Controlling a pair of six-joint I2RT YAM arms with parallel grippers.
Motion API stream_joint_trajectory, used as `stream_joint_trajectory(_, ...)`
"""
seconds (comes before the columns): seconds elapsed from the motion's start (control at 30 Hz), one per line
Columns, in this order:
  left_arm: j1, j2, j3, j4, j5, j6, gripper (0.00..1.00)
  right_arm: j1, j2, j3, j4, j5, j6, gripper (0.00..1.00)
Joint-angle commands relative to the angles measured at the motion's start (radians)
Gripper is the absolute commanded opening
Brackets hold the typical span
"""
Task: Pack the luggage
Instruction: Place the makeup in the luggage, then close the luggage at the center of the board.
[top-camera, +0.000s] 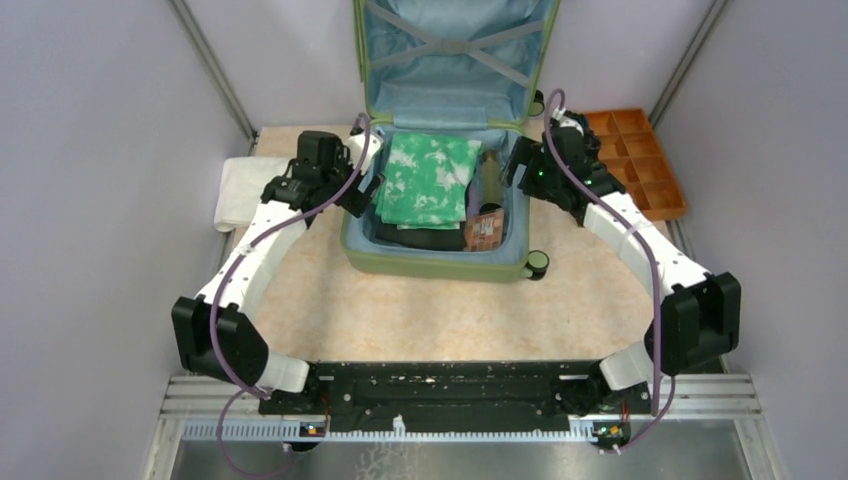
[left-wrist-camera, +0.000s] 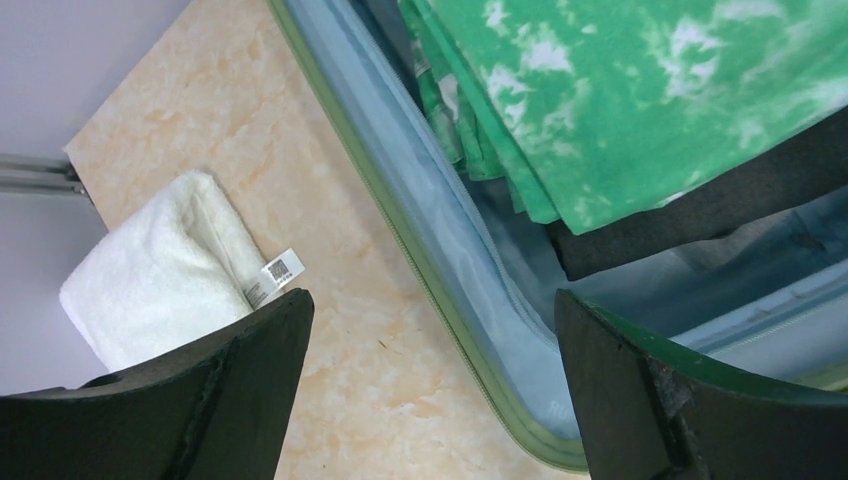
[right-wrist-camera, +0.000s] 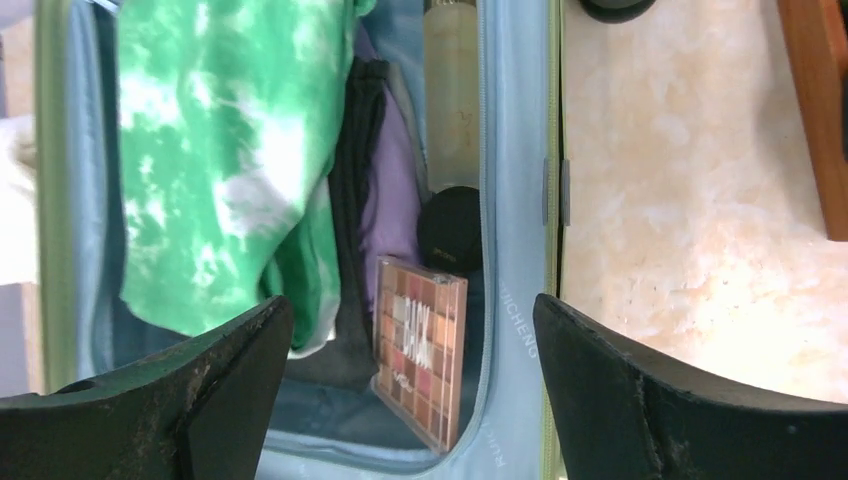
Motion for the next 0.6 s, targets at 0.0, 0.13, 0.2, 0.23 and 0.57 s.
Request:
stream_joint_trajectory(0.0, 0.012, 0.033, -0.045, 0.088, -0.023, -0.018, 0.96, 0.005, -0.094, 0.023, -0.015, 0.009, -0.017, 0.84)
stream_joint_trajectory(0.13, 0.015, 0.033, -0.069, 0.110, -0.018, -0.019, 0.96, 0.064, -0.104, -0.063, 0.002, -0.060, 0.014, 0.57)
stream_joint_trajectory(0.2, 0.015, 0.029, -0.072, 0.110, -0.009, -0.024, 0.96, 0.095, -0.074, -0.081, -0.013, -0.052, 0.002, 0.50)
stream_joint_trajectory(0.23, 0.015, 0.024, -0.075, 0.110, -0.004, -0.025, 0.95, 0.108, -0.060, -0.092, -0.012, -0.048, -0.003, 0.49)
stream_joint_trajectory(0.57, 0.015, -0.025, -0.118, 0.134, -0.014, 0.008, 0.96, 0.145, 0.114, -0.048, -0.102, -0.045, -0.014, 0.36)
